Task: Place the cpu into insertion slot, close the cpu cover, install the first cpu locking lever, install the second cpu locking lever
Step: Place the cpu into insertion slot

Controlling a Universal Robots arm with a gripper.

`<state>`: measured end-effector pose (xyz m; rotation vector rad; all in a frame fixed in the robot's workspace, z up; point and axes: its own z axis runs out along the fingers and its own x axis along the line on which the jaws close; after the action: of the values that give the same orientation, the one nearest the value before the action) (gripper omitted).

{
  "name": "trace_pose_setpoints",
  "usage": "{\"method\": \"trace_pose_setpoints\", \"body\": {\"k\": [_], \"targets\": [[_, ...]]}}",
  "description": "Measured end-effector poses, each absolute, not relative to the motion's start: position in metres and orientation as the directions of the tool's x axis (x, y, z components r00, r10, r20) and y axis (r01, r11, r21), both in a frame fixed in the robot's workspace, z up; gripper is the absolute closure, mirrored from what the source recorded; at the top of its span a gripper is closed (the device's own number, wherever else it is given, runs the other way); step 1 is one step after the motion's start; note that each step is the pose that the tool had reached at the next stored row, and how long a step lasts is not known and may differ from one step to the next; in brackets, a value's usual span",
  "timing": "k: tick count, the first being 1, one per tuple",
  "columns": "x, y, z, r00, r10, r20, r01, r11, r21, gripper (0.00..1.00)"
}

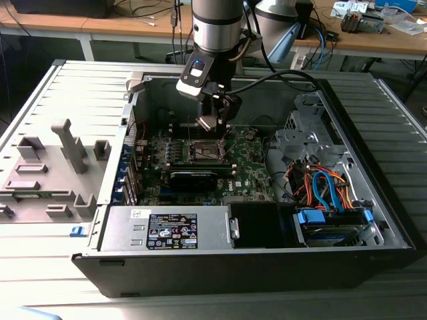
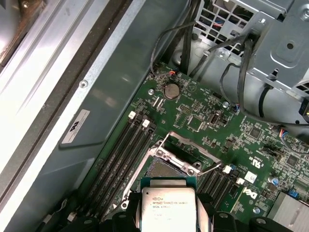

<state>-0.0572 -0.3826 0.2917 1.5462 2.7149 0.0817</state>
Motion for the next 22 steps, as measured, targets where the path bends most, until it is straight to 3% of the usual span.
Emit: {"method": "trace_pose_setpoints", "body": {"k": [22], "targets": [[-0.0572, -0.3825, 0.2916, -0.488, 0.873, 0.012, 0.872, 0.486, 0.054, 0.45]]}}
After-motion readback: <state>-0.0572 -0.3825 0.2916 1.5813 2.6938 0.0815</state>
